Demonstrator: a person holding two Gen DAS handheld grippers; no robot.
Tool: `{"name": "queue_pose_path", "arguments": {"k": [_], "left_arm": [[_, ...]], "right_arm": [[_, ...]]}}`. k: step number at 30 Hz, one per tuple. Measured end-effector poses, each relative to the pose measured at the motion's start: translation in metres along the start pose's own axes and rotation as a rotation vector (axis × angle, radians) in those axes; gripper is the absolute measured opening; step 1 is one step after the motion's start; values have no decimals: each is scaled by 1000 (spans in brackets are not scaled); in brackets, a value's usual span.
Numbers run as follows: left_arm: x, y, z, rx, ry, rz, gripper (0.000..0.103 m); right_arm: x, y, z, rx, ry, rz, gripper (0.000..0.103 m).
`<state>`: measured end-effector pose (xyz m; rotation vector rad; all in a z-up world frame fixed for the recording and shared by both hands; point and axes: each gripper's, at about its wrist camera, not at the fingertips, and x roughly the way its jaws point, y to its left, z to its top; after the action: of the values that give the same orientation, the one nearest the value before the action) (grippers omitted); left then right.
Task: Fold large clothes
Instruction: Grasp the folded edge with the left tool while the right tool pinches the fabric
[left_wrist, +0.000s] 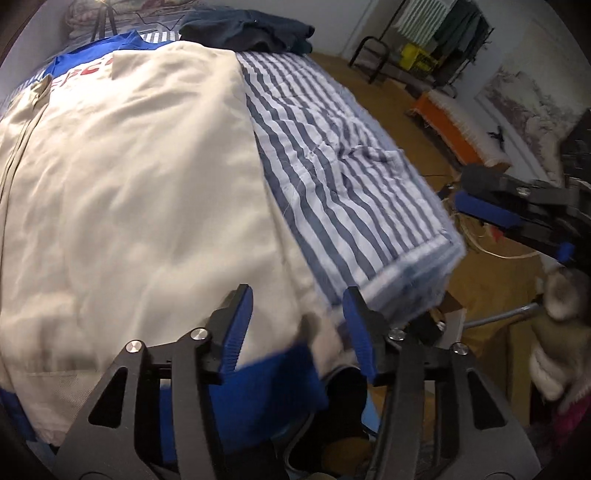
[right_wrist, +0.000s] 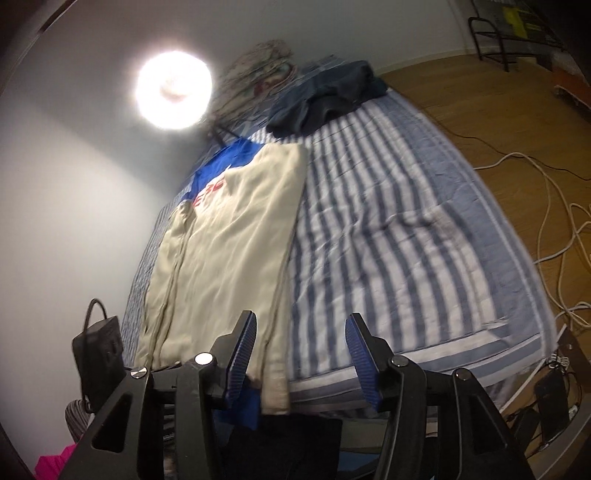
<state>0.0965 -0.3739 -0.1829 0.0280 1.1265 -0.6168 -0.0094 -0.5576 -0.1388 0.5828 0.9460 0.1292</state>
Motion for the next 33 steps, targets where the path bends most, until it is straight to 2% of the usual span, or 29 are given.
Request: {"name": "queue_pose_path", "arguments": {"k": [4, 8, 9, 10, 12, 13, 16, 19, 27, 33], "left_arm": [[29, -3, 5, 10, 52, 111, 52], [35, 2, 0, 38, 25, 122, 52], [35, 1, 0, 60, 21, 124, 45], [35, 0, -1, 81, 14, 117, 34], [33, 3, 1, 81, 12, 83, 23], [30, 9, 3, 51, 11, 38, 15], [13, 27, 6, -49, -7, -73, 7], [-6, 40, 9, -115, -37, -151, 6], [-35, 52, 5, -176, -99, -231, 5], [-49, 62, 1, -198, -120, -273, 5]], "right_arm": [[-5, -8, 8, -5, -16, -19, 54], [-7, -10, 16, -24, -23, -9, 54], [-6, -9, 18, -29, -23, -7, 54], [-5, -9, 19, -32, -24, -6, 54], [1, -7, 24, -28, -24, -2, 55], [5, -7, 26, -22, -21, 3, 55], [21, -7, 36, 17, -8, 35, 56], [38, -7, 46, 67, -6, 66, 57], [103, 10, 95, 123, 35, 141, 68], [168, 24, 126, 102, 71, 101, 69]]}}
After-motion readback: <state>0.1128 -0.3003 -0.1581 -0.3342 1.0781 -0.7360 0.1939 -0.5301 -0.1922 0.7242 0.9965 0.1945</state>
